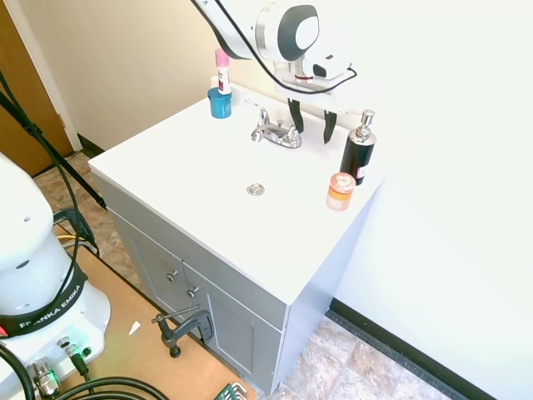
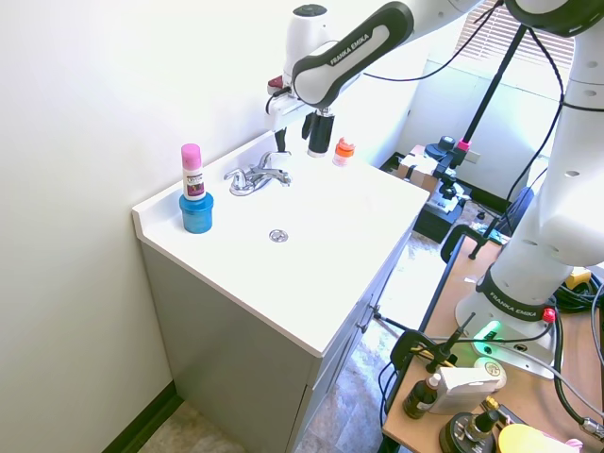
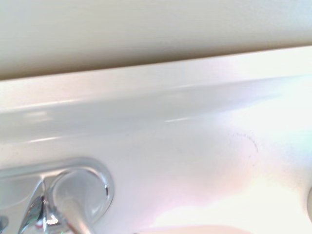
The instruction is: Turn on the cold water
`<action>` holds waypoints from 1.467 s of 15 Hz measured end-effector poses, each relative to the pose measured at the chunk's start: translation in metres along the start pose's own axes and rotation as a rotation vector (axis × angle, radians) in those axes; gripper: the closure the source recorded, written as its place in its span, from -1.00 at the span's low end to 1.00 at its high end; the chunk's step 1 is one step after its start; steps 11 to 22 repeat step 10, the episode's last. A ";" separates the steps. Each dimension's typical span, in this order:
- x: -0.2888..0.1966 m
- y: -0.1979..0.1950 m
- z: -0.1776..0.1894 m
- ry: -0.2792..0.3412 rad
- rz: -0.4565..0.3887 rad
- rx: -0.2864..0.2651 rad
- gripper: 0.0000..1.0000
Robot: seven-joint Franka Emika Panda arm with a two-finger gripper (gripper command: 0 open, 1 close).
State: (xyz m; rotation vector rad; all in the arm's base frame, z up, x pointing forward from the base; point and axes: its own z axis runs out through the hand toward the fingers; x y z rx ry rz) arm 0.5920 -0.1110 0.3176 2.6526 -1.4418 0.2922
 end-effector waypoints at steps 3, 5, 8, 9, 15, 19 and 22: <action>-0.007 0.001 -0.008 -0.080 -0.012 -0.006 -1.00; -0.011 0.000 -0.010 -0.109 -0.014 -0.008 -1.00; -0.018 0.001 -0.026 -0.193 -0.032 0.016 -1.00; -0.021 0.001 -0.038 -0.212 -0.047 0.027 -1.00; -0.023 0.003 -0.052 -0.228 -0.058 0.041 -1.00; -0.023 0.003 -0.052 -0.228 -0.058 0.041 -1.00; -0.023 0.003 -0.052 -0.228 -0.058 0.041 -1.00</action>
